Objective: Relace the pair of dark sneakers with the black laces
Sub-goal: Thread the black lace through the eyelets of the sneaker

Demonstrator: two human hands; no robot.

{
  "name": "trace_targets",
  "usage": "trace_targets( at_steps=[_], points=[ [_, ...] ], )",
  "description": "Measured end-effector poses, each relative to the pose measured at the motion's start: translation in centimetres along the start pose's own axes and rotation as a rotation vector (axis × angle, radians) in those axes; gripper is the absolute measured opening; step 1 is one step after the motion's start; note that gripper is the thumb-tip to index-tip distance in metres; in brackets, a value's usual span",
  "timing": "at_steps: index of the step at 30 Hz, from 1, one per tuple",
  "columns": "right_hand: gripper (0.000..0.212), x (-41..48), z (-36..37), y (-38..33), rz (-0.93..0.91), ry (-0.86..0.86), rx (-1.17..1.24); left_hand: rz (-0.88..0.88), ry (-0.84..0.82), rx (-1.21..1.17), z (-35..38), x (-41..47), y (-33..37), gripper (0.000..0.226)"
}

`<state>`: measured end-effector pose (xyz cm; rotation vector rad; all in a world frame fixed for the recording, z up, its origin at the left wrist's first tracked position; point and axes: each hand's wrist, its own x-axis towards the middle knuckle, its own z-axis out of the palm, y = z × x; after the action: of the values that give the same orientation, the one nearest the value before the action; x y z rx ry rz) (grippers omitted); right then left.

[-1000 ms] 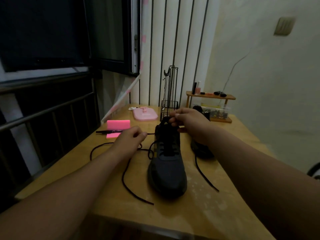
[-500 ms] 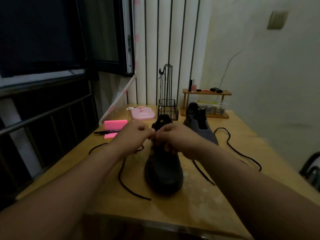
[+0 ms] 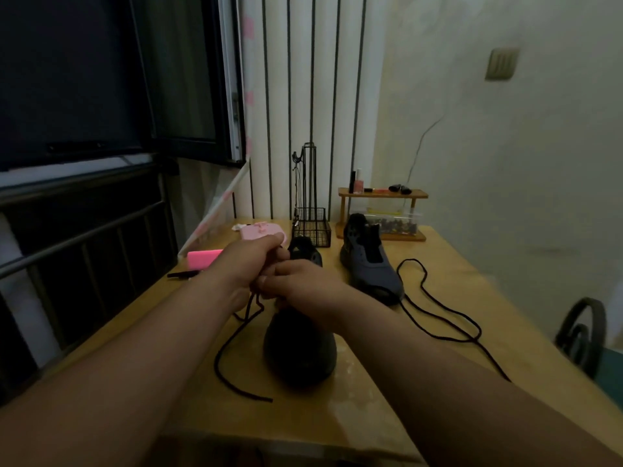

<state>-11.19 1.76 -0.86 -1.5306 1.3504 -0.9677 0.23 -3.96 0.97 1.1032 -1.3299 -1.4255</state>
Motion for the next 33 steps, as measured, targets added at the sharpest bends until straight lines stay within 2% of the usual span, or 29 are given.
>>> trace_targets(
  at_steps=[3,6,7,9,11,12,15,17,20,23,24,26,29,31,33],
  points=[
    [0.017,-0.2,-0.1,0.4,0.013,0.024,0.108,-0.001,0.017,-0.006,-0.1,-0.1,0.1,0.023],
    [0.022,-0.8,-1.0,-0.1,0.063,0.038,0.257,0.289,0.229,0.411,-1.0,0.0,-0.6,0.022],
    [0.023,-0.8,-1.3,-0.3,0.060,0.063,0.211,0.418,0.235,0.484,-1.0,-0.6,-0.8,0.022],
    [0.025,-0.9,-1.7,-0.6,0.033,0.091,0.110,0.543,0.066,0.472,-0.6,-1.7,-0.9,0.023],
    [0.025,-1.0,-1.9,-1.2,0.022,0.091,0.091,0.522,-0.089,0.518,-0.1,-2.5,-1.1,0.026],
    [0.025,-1.1,-2.0,-1.5,0.029,0.089,0.086,0.517,-0.114,0.578,-0.2,-2.8,-1.3,0.033],
    [0.022,-1.4,-2.7,-1.7,0.057,0.062,0.003,0.506,-0.069,0.655,-1.6,-2.5,-1.7,0.049],
    [0.020,-1.5,-3.7,-1.4,0.078,0.087,-0.044,0.493,0.010,0.614,-3.2,-1.8,-2.4,0.042],
    [0.020,-1.5,-5.5,-0.9,0.104,0.191,0.039,0.381,0.138,0.539,-5.3,-0.9,-4.3,0.034],
    [0.020,-1.3,-6.3,-1.0,0.102,0.201,0.018,0.411,0.180,0.678,-5.5,-0.7,-6.0,0.008],
    [0.019,-1.2,-6.0,-1.0,0.095,0.179,-0.023,0.464,0.166,0.691,-4.9,-1.1,-6.0,0.008],
    [0.018,-0.8,-4.7,-1.1,0.075,0.124,-0.099,0.526,0.061,0.596,-3.3,-1.9,-5.5,0.024],
    [0.019,0.0,-2.9,-1.1,0.032,0.085,-0.075,0.450,-0.138,0.387,-0.8,-2.6,-4.9,0.024],
    [0.019,0.4,-2.9,-0.7,0.022,0.112,-0.058,0.400,-0.127,0.333,-0.7,-2.4,-5.1,0.023],
    [0.017,0.6,-3.7,-0.1,0.032,0.123,-0.085,0.424,-0.057,0.462,-1.8,-1.8,-5.8,0.028]
  ],
)
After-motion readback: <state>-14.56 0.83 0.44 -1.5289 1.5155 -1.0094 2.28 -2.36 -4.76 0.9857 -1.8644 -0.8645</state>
